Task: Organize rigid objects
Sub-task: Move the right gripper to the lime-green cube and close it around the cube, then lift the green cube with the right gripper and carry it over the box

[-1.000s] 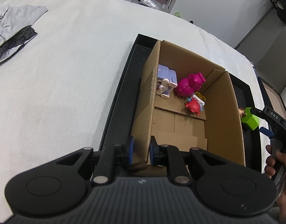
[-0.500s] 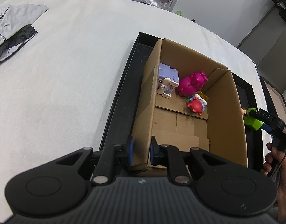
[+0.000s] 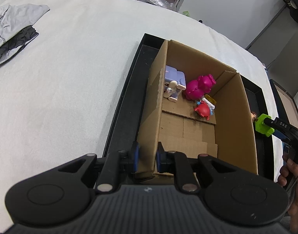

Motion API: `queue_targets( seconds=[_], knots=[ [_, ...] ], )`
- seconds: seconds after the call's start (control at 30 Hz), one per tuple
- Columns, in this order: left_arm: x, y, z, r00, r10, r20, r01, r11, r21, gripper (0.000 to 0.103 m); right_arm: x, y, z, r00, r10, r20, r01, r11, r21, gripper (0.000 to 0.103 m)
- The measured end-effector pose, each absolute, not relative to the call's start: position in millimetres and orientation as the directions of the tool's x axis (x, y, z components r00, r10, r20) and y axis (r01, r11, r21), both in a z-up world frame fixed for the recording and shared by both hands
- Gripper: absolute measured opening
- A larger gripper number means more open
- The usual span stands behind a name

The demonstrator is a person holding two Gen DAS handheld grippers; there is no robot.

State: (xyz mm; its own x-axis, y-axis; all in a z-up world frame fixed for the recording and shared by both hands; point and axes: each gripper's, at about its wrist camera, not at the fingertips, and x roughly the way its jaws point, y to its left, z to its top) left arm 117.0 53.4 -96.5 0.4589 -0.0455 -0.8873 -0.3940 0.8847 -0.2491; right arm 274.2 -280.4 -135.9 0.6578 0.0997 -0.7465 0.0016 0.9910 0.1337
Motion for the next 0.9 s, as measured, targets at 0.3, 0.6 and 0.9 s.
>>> queue_targets(
  seconds=[0.3, 0.6, 0.9],
  knots=[
    [115, 54, -96, 0.463, -0.051, -0.885, -0.393, 0.883, -0.257, 0.016, 257, -274, -129, 0.647, 0.167, -0.744, -0.063, 0.984, 0.166, 0.052],
    [112, 55, -93, 0.474, -0.057, -0.879, -0.388, 0.882, -0.266, 0.016, 238, -275, -114, 0.642, 0.205, -0.738, -0.093, 0.977, 0.191, 0.052],
    [109, 57, -91, 0.484, -0.066, -0.872, -0.383, 0.881, -0.279, 0.016, 218, -270, -96, 0.62, 0.261, -0.74, -0.127, 0.964, 0.234, 0.052]
  ],
)
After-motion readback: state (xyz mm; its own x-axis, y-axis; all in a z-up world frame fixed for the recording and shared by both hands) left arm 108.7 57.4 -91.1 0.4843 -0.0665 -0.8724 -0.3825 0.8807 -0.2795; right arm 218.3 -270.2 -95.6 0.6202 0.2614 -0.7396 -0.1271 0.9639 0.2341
